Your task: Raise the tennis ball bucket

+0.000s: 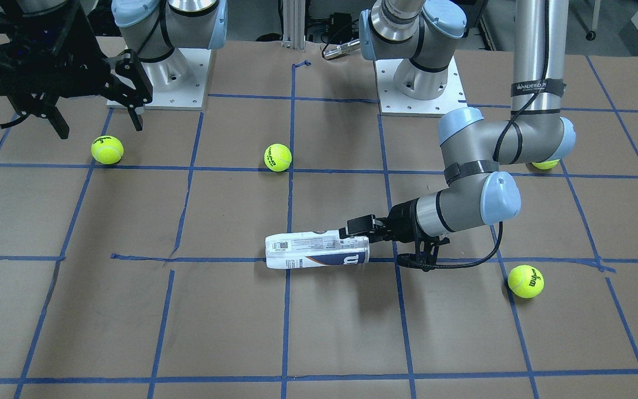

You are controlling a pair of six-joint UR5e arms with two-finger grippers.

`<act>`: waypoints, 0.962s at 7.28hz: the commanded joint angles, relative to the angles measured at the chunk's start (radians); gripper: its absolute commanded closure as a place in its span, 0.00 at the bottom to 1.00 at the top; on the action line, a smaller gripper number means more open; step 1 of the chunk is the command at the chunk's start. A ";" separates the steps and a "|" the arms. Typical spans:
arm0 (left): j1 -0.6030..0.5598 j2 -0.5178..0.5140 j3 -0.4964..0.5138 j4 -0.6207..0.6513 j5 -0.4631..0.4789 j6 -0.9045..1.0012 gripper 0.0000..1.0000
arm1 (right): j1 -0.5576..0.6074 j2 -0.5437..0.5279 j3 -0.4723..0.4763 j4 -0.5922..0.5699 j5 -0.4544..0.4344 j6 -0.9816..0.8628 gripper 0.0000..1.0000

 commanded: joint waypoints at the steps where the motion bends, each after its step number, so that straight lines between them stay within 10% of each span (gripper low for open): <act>1: -0.005 -0.017 -0.002 0.001 -0.004 0.003 0.03 | 0.002 -0.003 0.012 -0.003 0.000 0.042 0.00; 4: -0.025 -0.022 0.001 0.008 -0.017 -0.014 0.09 | 0.003 -0.005 0.015 0.000 -0.001 0.168 0.00; 6: -0.026 -0.020 0.009 0.013 -0.014 -0.061 0.99 | 0.003 -0.006 0.062 0.001 -0.001 0.161 0.00; 7: -0.026 -0.014 0.035 0.011 -0.012 -0.125 1.00 | 0.002 -0.009 0.080 -0.003 0.003 0.168 0.00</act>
